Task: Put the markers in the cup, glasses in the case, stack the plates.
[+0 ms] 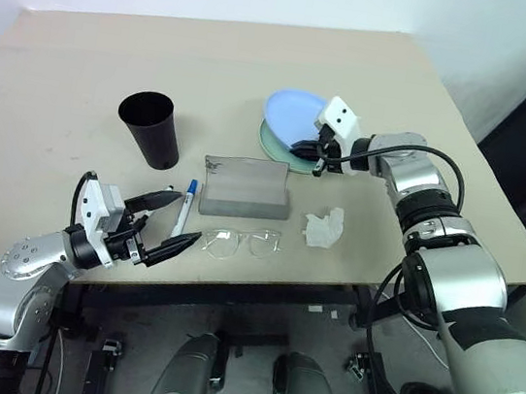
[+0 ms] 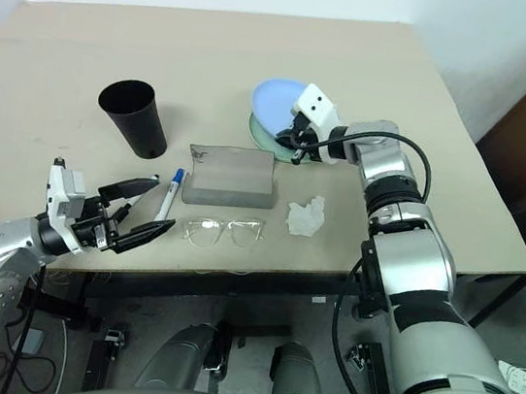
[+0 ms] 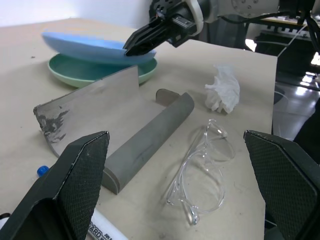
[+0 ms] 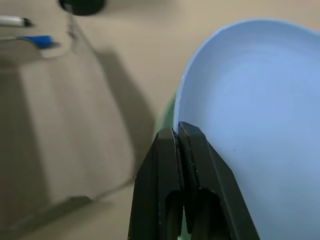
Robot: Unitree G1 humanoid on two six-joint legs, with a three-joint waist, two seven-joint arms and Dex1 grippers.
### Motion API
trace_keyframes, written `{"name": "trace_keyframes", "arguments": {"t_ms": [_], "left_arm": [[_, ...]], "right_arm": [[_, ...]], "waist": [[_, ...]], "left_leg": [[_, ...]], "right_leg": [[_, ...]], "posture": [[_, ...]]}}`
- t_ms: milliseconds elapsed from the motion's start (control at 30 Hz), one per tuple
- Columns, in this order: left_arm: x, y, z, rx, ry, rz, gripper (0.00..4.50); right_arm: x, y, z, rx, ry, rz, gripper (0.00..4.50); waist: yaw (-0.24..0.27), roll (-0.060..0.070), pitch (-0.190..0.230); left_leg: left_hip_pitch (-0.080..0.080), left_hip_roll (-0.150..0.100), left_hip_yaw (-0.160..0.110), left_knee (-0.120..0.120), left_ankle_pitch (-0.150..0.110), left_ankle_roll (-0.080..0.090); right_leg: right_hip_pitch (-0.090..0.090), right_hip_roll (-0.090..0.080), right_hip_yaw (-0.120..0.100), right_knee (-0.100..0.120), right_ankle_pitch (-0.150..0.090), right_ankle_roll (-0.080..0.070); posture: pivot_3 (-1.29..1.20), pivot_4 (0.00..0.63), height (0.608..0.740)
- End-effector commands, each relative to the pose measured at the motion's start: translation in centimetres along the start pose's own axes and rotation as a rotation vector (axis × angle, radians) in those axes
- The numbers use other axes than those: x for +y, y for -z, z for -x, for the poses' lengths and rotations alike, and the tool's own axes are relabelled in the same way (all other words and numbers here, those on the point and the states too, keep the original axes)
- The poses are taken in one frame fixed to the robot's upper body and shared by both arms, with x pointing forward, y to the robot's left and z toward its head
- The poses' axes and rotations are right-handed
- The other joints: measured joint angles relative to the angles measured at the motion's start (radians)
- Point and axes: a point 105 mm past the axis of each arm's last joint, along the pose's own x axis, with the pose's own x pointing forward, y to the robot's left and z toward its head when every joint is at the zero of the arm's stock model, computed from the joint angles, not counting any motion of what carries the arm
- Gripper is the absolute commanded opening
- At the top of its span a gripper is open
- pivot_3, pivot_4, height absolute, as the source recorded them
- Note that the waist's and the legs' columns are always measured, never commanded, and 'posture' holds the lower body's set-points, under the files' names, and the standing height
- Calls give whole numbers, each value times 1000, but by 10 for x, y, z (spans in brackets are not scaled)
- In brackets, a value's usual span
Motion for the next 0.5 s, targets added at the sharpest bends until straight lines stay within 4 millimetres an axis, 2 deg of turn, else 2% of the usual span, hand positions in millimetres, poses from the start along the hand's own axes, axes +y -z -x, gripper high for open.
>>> {"name": "trace_keyframes", "arguments": {"t_ms": [33, 133, 467, 500], "left_arm": [[0, -14, 2, -34, 1, -56, 4500], [0, -14, 1, -34, 2, -57, 4500], [-2, -18, -5, -42, 3, -61, 4500], [-1, -19, -6, -43, 3, -61, 4500]], "right_arm": [[-2, -8, -1, 6, 9, 68, 236], [-3, -8, 1, 14, 8, 72, 949], [-6, -13, 9, 10, 5, 100, 4456], [-8, -13, 10, 10, 13, 101, 4456]], "waist": [[2, 0, 0], [1, 0, 0], [-1, 0, 0], [-2, 0, 0]], "left_leg": [[0, 0, 0, 0, 0, 0], [0, 0, 0, 0, 0, 0], [1, 0, 0, -2, 0, -1], [1, 0, 0, -2, 0, -1]], "right_leg": [[0, 0, 0, 0, 0, 0], [0, 0, 0, 0, -1, -2], [-1, 0, 1, 0, -1, -2], [-1, 0, 1, 0, -1, -2]], "posture": [[0, 150, 712], [0, 150, 712], [0, 150, 712], [0, 150, 712]]}}
